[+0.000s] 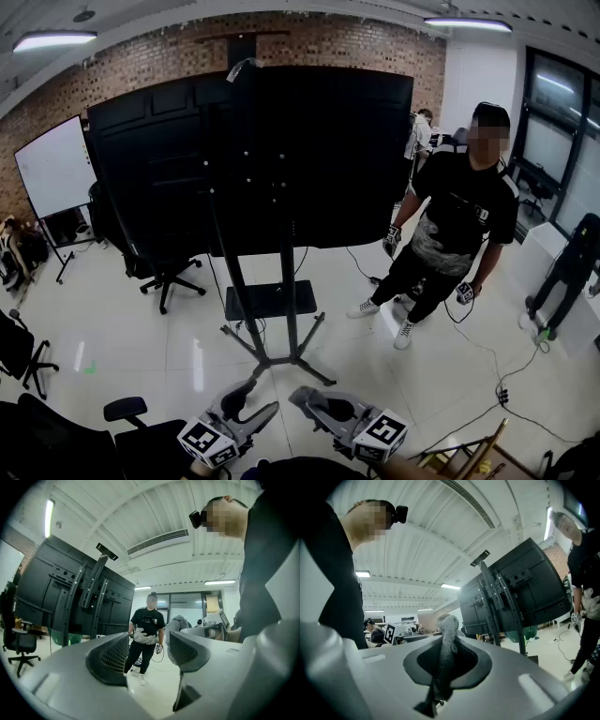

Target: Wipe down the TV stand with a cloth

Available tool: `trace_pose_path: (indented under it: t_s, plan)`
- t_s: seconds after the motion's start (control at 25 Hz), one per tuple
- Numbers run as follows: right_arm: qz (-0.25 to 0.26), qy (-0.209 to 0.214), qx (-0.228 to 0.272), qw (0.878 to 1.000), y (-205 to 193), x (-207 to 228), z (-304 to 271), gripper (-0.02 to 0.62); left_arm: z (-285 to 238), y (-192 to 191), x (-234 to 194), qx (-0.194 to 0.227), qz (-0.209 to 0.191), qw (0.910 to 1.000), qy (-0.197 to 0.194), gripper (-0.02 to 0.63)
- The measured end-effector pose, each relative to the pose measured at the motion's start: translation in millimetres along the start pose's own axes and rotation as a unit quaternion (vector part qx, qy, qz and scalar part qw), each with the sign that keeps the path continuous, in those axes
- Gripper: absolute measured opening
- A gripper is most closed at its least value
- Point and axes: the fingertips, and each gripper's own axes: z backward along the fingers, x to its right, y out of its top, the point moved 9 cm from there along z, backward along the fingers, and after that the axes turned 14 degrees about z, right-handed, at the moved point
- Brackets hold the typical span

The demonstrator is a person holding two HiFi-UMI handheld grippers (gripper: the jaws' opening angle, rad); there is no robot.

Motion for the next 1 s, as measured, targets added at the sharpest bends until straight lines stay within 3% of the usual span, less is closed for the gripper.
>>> trace_pose_path:
  t_s: [0.28,0.56,0.84,1.0]
  plan:
    - [0.015,-0.004,-0.001,1.000,8.5,12.9,14.5,0.026,-7.3,-3.9,6.6,0.003,-0.003,0.9999,0.013,0.296]
    - [0.031,-0.019,-0.007,0.999,1.8,29.1,11.0,0.026,-2.9,8.4,-14.1,0.013,-0.012,0.9993,0.034,0.296]
    - [0.035,-0.013,-0.009,0.999,4.7,45.7,-20.3,0.026,-7.9,27.8,-59.8,0.024,-0.022,0.9985,0.045,0.296]
    - [0.036,-0.034,-0.012,0.999,8.2,61.8,-45.4,0.026,-17.4,43.2,-92.9,0.026,-0.025,0.9988,0.033,0.296]
